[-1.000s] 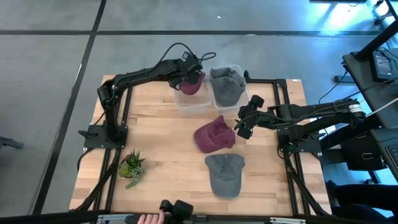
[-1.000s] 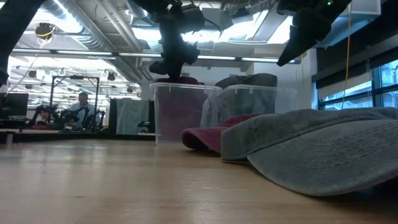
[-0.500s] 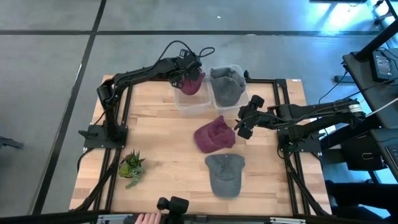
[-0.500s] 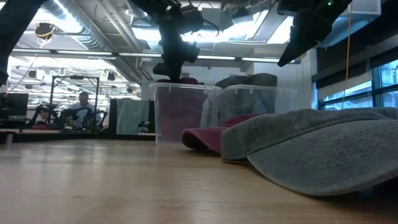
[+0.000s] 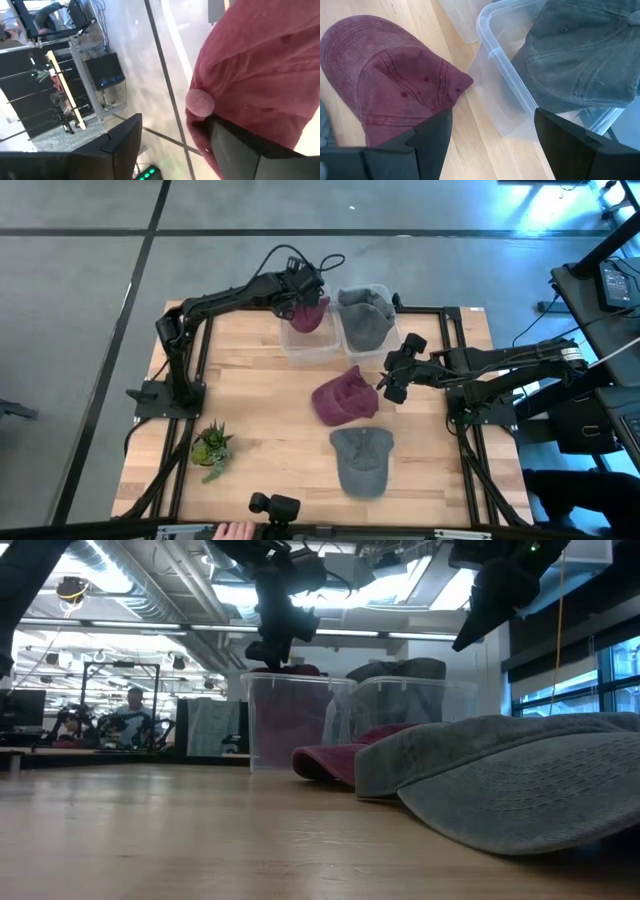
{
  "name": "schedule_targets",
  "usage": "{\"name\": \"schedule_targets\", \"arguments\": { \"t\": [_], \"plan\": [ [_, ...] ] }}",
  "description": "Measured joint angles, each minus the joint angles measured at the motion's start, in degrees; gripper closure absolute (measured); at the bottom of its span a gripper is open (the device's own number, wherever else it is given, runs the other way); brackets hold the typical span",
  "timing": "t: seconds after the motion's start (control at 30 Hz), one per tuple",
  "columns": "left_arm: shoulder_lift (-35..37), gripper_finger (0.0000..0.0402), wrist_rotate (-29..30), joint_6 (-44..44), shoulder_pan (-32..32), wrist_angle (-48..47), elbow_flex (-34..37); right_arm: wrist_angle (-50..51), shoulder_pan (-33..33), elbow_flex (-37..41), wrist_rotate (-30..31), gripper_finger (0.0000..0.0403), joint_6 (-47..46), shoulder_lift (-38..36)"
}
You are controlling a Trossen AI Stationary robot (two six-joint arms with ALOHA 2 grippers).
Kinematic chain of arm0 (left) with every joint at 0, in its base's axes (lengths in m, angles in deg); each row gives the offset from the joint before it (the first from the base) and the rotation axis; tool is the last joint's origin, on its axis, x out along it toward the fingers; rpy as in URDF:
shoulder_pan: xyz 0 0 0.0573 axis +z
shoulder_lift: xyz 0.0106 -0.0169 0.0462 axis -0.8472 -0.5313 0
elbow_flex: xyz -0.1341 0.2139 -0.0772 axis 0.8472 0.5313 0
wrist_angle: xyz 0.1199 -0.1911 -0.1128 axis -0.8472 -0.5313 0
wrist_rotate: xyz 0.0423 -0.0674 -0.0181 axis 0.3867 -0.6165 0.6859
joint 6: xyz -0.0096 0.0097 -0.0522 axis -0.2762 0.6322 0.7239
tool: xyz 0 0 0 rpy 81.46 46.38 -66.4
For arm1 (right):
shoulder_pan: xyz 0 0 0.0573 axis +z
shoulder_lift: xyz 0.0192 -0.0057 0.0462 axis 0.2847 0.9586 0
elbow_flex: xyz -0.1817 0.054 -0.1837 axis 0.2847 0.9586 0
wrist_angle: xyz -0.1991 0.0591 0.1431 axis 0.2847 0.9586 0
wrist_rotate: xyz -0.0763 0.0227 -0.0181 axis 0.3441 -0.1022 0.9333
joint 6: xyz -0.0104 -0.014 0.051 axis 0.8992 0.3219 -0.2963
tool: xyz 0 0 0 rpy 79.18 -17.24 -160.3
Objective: Pick & Place hat
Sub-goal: Put the bottom red cap into the left transparent bin, then put the red cap into the left transparent bin
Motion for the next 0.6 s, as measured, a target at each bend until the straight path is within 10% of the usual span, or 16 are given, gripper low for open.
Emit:
{"name": "schedule_targets", "arguments": {
  "t": [0.4,0.6],
  "plan": [
    [7.86,0.0181,-4.71,7.41,-0.17,-0.21,0.02,0.11,0.0,0.0,-1.25,0.0123,0.3,0.0],
    [13.55,0.0182,-17.24,27.29,-0.15,-0.73,0.0,-0.76,0.01,0.0,-2.93,0.0123,-1.73,0.0]
  ]
}}
